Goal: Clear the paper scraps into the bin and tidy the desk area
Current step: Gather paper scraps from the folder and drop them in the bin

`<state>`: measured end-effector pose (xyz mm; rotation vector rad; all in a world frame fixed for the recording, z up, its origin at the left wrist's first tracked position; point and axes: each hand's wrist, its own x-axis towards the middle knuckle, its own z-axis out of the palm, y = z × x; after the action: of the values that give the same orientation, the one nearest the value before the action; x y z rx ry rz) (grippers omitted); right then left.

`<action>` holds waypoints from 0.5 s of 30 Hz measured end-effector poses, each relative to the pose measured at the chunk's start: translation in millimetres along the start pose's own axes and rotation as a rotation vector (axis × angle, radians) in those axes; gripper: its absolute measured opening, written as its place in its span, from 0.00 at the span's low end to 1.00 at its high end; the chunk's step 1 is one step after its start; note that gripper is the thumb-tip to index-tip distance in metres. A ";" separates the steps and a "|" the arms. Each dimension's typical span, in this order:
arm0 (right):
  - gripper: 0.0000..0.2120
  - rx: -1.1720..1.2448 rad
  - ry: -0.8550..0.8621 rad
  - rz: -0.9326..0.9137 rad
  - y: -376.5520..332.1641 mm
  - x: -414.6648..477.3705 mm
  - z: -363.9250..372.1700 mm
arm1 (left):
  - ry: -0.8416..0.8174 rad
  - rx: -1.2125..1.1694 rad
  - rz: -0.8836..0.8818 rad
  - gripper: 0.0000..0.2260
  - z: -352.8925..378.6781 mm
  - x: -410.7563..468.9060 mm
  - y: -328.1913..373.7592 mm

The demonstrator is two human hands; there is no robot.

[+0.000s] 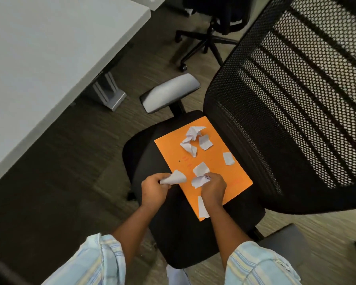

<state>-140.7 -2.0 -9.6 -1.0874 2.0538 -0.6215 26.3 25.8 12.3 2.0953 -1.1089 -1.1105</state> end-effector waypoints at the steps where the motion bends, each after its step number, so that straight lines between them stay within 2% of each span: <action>1: 0.11 0.026 -0.010 0.005 -5.0 -8.2 2.2 | 0.005 -0.009 -0.027 0.13 -6.1 -6.4 -2.1; 5: 0.10 0.145 -0.076 0.041 -21.9 -42.1 17.2 | 0.070 -0.036 -0.086 0.14 -33.5 -31.6 -13.4; 10: 0.14 -0.035 -0.283 -0.074 -32.5 -84.6 31.0 | 0.157 -0.050 -0.159 0.15 -72.0 -64.2 -35.2; 15: 0.15 -0.148 -0.438 -0.188 -42.8 -130.3 59.6 | 0.298 -0.174 -0.280 0.15 -108.3 -104.3 -70.8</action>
<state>-22.9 80.7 30.8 -1.3765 1.6492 -0.2878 113.3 158.5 61.6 2.2286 -0.5729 -0.9355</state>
